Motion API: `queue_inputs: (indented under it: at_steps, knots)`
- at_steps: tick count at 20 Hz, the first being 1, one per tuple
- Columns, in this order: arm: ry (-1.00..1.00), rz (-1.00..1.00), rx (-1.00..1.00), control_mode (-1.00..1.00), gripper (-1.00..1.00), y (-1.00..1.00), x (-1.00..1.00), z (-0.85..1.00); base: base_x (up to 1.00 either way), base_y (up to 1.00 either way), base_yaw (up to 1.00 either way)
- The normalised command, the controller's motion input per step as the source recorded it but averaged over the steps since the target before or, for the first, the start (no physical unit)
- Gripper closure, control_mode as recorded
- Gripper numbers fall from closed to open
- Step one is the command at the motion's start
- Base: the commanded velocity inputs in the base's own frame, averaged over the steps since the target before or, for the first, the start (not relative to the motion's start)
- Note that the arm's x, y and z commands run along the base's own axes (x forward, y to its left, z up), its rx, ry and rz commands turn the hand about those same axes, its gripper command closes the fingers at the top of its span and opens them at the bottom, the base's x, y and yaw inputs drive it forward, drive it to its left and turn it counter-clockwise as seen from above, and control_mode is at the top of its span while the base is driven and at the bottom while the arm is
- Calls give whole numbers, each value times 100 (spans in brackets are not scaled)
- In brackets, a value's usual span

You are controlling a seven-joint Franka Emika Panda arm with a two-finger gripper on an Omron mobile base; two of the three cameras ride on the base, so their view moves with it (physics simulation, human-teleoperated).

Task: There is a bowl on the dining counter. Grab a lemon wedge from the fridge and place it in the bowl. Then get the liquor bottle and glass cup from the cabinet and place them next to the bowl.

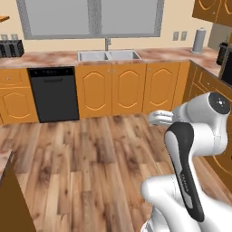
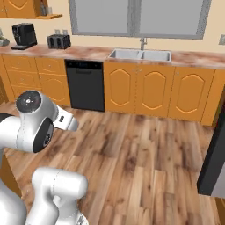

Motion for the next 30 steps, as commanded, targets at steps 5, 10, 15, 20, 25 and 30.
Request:
queue_inputs:
  at_steps: [5,10,15,20,25,30]
  knots:
    - [0,0,0,100,-100,0,0,0,100,30,-2]
    - [0,0,0,100,-100,0,0,0,100,28,0]
    - [0,0,0,100,-100,0,0,0,100,29,0]
    - [0,0,0,100,-100,0,0,0,100,27,0]
    - [0,0,0,100,-100,0,0,0,98,53,1]
    - [0,0,0,100,-100,0,0,0,90,68,3]
